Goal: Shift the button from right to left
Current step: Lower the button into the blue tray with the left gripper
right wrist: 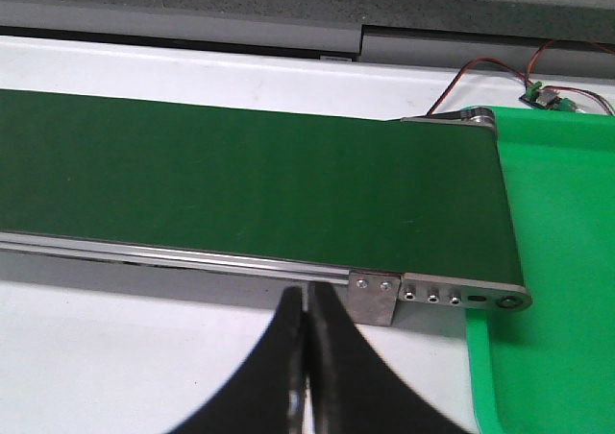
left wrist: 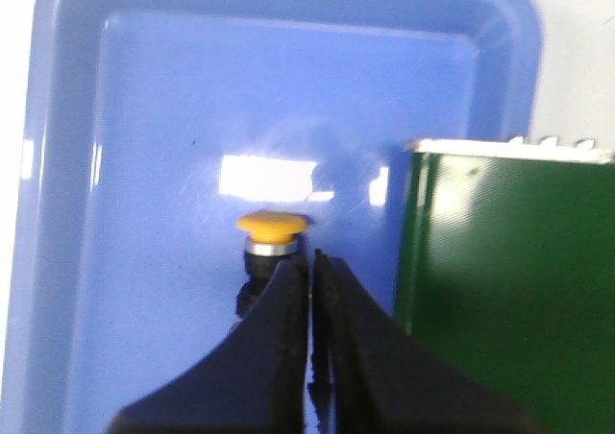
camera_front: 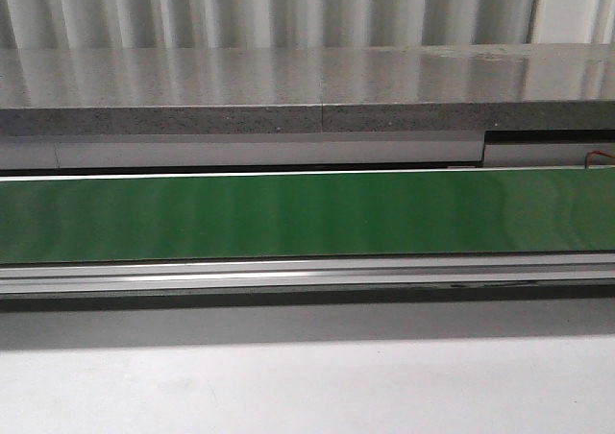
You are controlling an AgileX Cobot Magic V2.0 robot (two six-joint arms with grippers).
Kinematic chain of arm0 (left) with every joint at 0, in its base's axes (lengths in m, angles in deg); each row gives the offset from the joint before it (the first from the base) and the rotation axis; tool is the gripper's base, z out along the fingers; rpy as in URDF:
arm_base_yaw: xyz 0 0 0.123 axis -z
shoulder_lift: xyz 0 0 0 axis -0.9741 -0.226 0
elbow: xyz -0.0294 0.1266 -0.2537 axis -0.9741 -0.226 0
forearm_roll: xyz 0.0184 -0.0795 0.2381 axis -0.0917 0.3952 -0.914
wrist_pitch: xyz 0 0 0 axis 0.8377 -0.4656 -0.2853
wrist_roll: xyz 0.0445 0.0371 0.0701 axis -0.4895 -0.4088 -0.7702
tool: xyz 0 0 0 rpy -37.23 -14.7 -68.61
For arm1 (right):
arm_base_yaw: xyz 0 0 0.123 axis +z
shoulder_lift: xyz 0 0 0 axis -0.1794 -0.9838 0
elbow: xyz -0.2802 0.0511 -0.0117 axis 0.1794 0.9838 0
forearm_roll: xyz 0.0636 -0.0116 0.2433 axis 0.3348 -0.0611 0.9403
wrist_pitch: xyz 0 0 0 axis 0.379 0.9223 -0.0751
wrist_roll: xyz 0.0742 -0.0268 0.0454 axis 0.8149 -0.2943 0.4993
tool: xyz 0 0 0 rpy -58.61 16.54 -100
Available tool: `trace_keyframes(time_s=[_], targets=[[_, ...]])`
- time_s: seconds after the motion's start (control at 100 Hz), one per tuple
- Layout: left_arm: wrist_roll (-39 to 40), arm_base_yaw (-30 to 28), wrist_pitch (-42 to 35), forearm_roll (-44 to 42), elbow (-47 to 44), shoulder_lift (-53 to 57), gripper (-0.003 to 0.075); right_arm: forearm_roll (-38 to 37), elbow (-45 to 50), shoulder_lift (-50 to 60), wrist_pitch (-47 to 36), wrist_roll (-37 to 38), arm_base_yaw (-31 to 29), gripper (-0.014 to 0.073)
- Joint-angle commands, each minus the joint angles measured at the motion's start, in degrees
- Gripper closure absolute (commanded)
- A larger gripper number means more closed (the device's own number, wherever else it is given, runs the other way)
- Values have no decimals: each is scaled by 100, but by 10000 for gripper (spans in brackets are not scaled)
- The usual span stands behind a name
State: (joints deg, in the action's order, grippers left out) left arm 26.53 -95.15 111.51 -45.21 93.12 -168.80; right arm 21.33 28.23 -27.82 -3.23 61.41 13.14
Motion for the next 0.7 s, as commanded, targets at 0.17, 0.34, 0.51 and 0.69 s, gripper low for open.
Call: trace_keyframes(time_s=[0.17,0.34,0.51,0.69], targets=[[451,630,-550,404,-35,1179,741,17,-128,-33,-452,-51,2,660],[615,1260,-909,417,-532,1707,741,17,-128,-33,-452,-51,2,660],[761,1818,-1210,441,-1036,2134,741,17,-128,-33,-452,-51,2,660],[761,2265,-1788,627,-1676,2603,741,17,-128,-33,-452,-51,2,660]])
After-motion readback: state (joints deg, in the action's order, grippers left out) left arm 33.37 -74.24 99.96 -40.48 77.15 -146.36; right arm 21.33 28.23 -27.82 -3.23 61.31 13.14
